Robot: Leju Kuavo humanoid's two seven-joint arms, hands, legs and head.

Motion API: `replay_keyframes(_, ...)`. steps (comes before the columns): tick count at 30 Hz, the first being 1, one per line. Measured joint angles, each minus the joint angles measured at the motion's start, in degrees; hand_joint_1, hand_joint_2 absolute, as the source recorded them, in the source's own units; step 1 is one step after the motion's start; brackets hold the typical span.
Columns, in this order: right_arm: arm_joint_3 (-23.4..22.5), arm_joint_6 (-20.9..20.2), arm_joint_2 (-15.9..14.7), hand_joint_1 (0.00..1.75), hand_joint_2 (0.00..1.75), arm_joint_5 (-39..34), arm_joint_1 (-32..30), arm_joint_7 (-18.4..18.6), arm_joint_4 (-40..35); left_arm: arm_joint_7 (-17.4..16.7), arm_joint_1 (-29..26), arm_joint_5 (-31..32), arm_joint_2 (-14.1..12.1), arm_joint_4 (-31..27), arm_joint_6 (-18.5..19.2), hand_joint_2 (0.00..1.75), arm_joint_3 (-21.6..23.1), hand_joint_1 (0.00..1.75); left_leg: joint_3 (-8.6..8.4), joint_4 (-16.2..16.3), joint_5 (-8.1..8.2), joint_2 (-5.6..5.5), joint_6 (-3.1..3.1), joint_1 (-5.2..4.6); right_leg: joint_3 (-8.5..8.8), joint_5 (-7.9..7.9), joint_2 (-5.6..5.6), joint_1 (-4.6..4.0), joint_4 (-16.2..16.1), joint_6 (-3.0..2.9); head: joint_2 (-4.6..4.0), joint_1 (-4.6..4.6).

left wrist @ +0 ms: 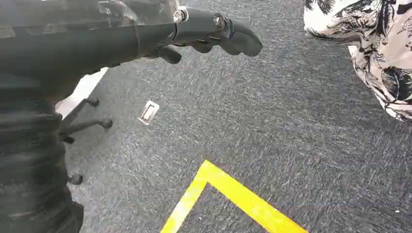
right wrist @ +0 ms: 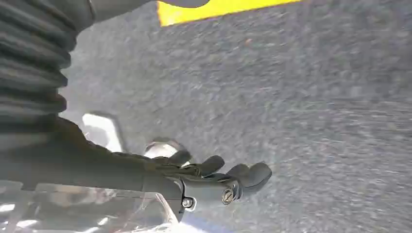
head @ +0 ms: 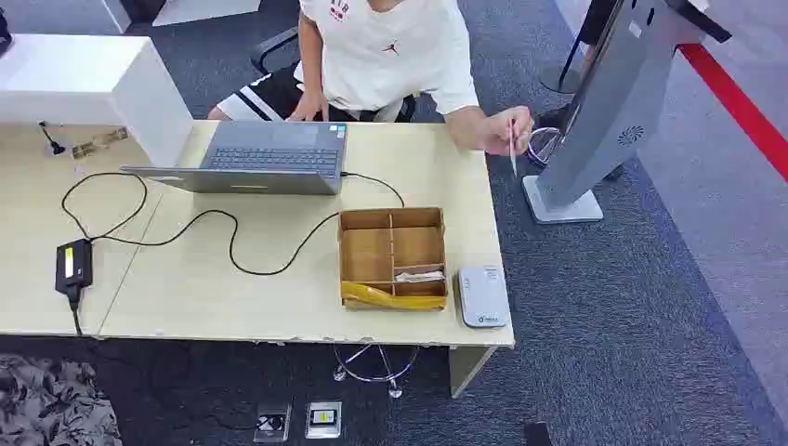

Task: Pass the card to the sensor for recognition and then transmit it.

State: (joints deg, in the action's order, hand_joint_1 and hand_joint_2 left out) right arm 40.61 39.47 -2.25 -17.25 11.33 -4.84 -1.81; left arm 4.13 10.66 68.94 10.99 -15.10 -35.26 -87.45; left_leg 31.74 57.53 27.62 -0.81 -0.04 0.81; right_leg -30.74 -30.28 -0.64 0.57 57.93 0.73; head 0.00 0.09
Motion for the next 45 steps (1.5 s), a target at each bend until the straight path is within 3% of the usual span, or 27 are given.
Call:
replay_keyframes(2,-2.36,0.00,0.00,0.00,1.75,-4.11,-0.36,-7.75,0.13,-0.04,-0.02,-0.31,0.00,0.00,0.00,1.75,0.00,0.00,0.02,0.00,0.00,0.00,0.00,0.00,0.00,0.00,0.02,0.00,0.00,0.00,0.00,0.00)
replay_keyframes(6,-7.53,0.07,-1.42,0.00,1.75,-8.82,0.58,-27.93,0.33,-1.88,-0.04,-2.32,0.02,-0.13,0.00,1.75,0.00,0.00,0.03,0.00,0.00,0.02,0.00,-0.01,-0.01,0.01,-0.01,0.01,0.01,0.01,-0.02,0.00)
replay_keyframes(8,-10.44,0.07,-2.38,0.00,1.75,-8.25,2.50,-33.43,0.39,-2.56,-0.06,-3.02,0.15,-0.42,0.00,1.75,0.00,0.00,0.04,0.00,-0.03,0.02,0.05,-0.02,0.01,0.04,-0.01,0.02,0.01,0.04,0.00,0.02)
replay_keyframes(9,-12.34,0.04,-3.04,0.00,1.75,-4.39,3.65,-33.22,0.26,-3.06,-0.05,-3.43,0.26,-0.63,0.00,1.75,0.00,0.00,0.03,0.00,-0.04,0.03,0.05,-0.02,0.02,0.05,-0.01,0.02,0.01,0.03,0.00,-0.02)
replay_keyframes(10,-14.61,-0.02,-2.42,0.00,1.75,2.15,3.98,-30.40,-0.81,-3.37,-0.03,-3.72,0.61,-0.87,0.02,1.75,0.00,0.00,0.04,-0.01,-0.09,-0.02,0.09,0.00,0.15,0.09,0.06,-0.02,0.04,0.05,0.00,-0.02)
replay_keyframes(12,-22.83,-0.09,1.23,0.00,1.75,23.48,2.64,-17.47,-6.92,-3.63,-0.09,-4.26,1.22,-1.51,0.02,1.75,0.00,0.00,0.06,-0.02,-0.09,-0.39,0.06,0.33,0.48,0.03,0.52,-0.38,0.00,-0.04,-0.02,0.18)
replay_keyframes(13,-25.82,0.00,3.14,0.00,1.75,35.69,1.35,-12.75,-11.49,-3.69,-0.11,-4.55,1.31,-1.77,0.02,1.75,0.00,0.00,0.02,0.01,-0.10,-0.41,0.03,0.34,0.41,0.03,0.56,-0.38,-0.01,-0.04,0.00,0.28)
replay_keyframes(15,-28.81,0.20,5.14,0.00,1.75,55.82,-1.06,-8.49,-23.28,-3.69,-0.14,-4.74,1.64,-2.16,0.00,1.75,0.00,0.00,0.06,0.02,-0.26,-0.75,-0.04,0.15,0.18,0.01,0.82,-0.16,0.06,-0.05,0.00,-0.31)
replay_keyframes(17,-32.75,0.35,4.64,0.00,1.75,67.06,-0.72,-6.20,-34.59,-3.43,-0.28,-4.76,1.77,-2.49,0.00,1.75,0.00,0.00,0.07,0.01,-0.35,-0.99,-0.05,0.21,0.20,-0.04,1.03,-0.19,0.05,-0.08,0.00,-0.48)
replay_keyframes(18,-34.19,0.17,4.59,0.00,1.75,67.24,-1.71,-5.08,-38.07,-3.04,-0.43,-4.74,1.75,-2.62,0.00,1.75,0.00,0.00,0.17,0.01,-0.35,-1.10,-0.05,0.26,0.27,-0.04,1.15,-0.26,0.03,-0.08,-0.02,-0.50)
replay_keyframes(20,-36.49,0.35,4.50,0.00,1.75,58.40,-4.95,-3.58,-46.12,-2.32,-0.73,-4.72,1.68,-2.69,0.00,1.75,0.00,0.00,0.57,0.00,-0.53,-1.36,-0.14,0.10,-0.06,0.04,1.52,-0.12,0.08,-0.11,-0.02,-0.33)
replay_keyframes(22,-37.85,0.35,4.50,0.00,1.75,55.17,-4.83,-3.32,-55.43,-1.58,-1.01,-4.72,1.29,-2.86,0.00,1.75,0.00,0.00,0.62,0.00,-0.53,-0.71,-0.14,0.06,-0.40,0.29,0.75,-0.07,0.12,-0.11,0.00,-0.37)
replay_keyframes(26,-38.92,0.28,4.02,0.00,1.75,60.71,-5.36,-2.00,-70.20,0.13,-0.86,-4.61,0.85,-2.99,0.00,1.75,0.00,0.00,0.40,0.00,-0.51,-0.47,-0.13,0.02,-0.26,0.29,0.55,-0.02,0.08,-0.11,0.00,-0.28)
replay_keyframes(30,-38.90,0.22,3.52,0.00,1.75,69.16,-5.37,4.79,-81.71,1.49,-0.82,-4.70,0.72,-2.97,0.00,1.75,0.00,0.00,0.34,0.01,-0.51,-0.36,-0.12,0.02,-0.26,0.30,0.50,-0.02,0.08,-0.10,0.00,-0.26)
replay_keyframes(32,-38.82,0.17,2.39,0.00,1.75,69.60,-5.28,9.64,-84.34,1.97,-0.81,-5.13,0.59,-2.97,0.00,1.75,0.00,0.00,0.35,0.01,-0.51,-0.36,-0.12,0.01,-0.25,0.30,0.51,-0.02,0.08,-0.10,0.00,-0.26)
replay_keyframes(34,-38.82,0.15,1.20,0.00,1.75,68.51,-5.28,11.53,-85.35,2.21,-0.80,-5.49,0.50,-2.97,0.00,1.75,0.00,0.00,0.34,0.01,-0.51,-0.34,-0.12,0.01,-0.25,0.32,0.50,-0.02,0.08,-0.09,-0.02,-0.26)
replay_keyframes(41,-38.73,0.13,-0.57,0.00,1.75,63.78,-5.36,9.08,-85.61,2.49,-0.64,-6.45,0.44,-2.95,0.00,1.75,0.00,0.00,0.35,0.01,-0.51,-0.30,-0.12,0.02,-0.27,0.34,0.50,-0.03,0.08,-0.10,0.00,-0.26)
replay_keyframes(45,-35.86,0.09,-2.65,0.00,1.75,62.71,-5.18,12.84,-86.47,2.60,-0.57,-6.34,0.31,-2.95,0.00,1.75,0.00,0.00,0.38,0.00,-0.50,-0.29,-0.13,0.03,-0.27,0.34,0.50,-0.03,0.08,-0.10,0.00,-0.26)
